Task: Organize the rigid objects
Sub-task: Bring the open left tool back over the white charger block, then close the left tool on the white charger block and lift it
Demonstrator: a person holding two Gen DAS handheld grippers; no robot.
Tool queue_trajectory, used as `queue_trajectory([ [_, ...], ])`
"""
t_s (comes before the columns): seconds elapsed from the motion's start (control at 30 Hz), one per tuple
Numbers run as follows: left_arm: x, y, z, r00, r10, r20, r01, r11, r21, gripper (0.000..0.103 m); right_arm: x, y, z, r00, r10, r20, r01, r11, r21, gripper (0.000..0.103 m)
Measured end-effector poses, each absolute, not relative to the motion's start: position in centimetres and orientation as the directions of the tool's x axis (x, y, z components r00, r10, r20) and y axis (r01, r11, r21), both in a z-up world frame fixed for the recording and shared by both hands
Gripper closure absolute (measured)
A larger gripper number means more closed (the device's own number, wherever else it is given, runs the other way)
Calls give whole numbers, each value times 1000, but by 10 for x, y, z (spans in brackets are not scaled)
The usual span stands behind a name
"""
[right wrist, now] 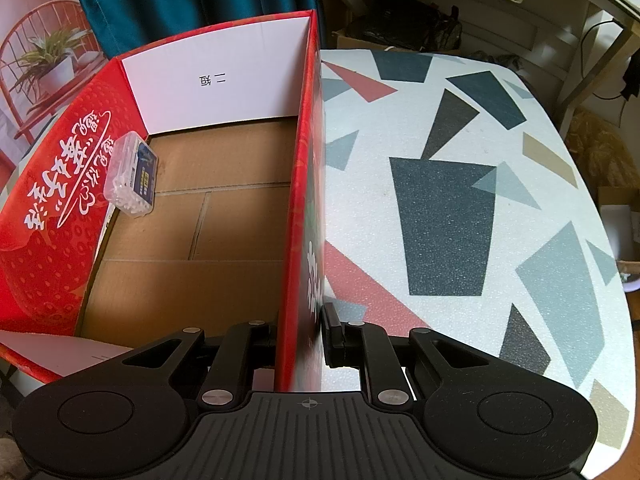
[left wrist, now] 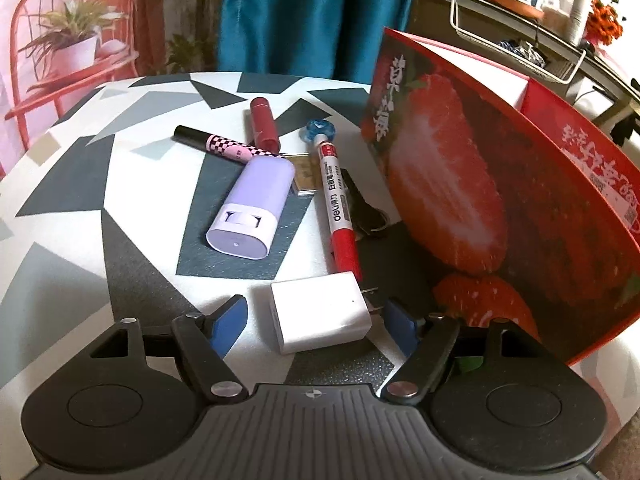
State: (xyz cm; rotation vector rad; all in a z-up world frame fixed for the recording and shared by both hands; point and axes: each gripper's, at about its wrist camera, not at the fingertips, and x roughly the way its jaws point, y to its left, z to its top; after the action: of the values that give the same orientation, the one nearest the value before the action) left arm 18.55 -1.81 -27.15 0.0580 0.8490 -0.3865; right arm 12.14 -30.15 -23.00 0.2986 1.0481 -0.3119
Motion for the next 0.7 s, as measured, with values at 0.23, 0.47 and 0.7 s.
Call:
queue_trajectory([
  [0.23, 187, -15, -270, 589, -283, -757, 298, 947, -122, 19, 121, -301, -230, 463, -109, -880, 389, 917, 91, 89],
  [0.47, 202, -18, -263, 540, -200, -818, 203, 974, -104, 13, 122, -301, -230, 459, -113, -881, 388, 918, 85, 89],
  [0.7, 210, -18, -260, 497, -184, -848, 151, 981, -124, 30, 122, -301, -230, 457, -112, -882, 389, 917, 85, 89],
])
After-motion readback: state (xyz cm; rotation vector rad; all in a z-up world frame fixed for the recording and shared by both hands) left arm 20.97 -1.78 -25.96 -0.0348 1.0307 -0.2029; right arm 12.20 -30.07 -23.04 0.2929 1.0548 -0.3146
